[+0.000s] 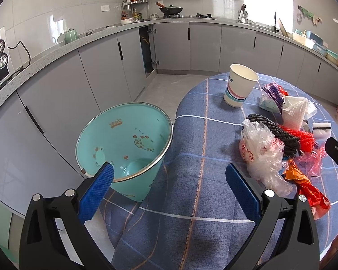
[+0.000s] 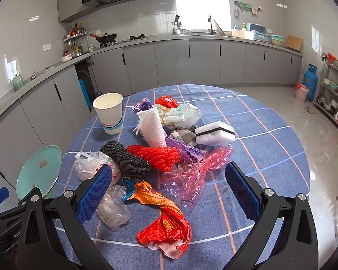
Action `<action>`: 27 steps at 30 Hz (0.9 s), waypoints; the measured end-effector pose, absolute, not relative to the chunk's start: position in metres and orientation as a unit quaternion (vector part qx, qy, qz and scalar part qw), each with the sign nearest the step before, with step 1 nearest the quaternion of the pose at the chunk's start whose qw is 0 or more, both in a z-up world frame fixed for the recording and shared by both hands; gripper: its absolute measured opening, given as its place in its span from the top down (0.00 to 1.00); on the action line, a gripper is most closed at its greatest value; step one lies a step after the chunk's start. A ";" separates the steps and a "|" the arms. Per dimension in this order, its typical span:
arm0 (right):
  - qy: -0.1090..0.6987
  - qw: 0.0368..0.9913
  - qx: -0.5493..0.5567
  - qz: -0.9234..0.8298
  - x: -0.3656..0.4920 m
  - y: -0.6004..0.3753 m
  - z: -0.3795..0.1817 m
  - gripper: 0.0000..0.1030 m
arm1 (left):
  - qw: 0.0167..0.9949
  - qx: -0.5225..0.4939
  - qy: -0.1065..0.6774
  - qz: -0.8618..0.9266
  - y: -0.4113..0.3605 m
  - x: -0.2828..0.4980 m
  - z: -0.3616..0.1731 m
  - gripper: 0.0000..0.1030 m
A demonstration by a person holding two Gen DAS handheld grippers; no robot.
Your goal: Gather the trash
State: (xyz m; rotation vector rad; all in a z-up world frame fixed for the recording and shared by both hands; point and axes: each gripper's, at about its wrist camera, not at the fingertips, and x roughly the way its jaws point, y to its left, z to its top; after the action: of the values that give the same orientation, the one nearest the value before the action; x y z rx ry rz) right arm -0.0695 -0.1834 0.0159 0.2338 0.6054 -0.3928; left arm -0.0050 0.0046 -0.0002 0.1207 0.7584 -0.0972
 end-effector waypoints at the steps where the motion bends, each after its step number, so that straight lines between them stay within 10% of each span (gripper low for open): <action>1: 0.295 0.929 0.114 -0.192 -0.070 -0.184 0.016 0.04 | 0.926 0.059 0.370 -0.047 0.005 -0.005 -0.001 0.05; 27: 0.301 0.927 0.110 -0.197 -0.075 -0.193 0.007 0.04 | 0.920 0.065 0.381 -0.056 0.000 -0.003 -0.013 0.05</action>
State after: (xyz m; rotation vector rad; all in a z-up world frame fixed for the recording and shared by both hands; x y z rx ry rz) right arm -0.0749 -0.1928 0.0068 0.2263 0.6162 -0.4048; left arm -0.0025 -0.0003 -0.0128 0.1336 0.7837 -0.1150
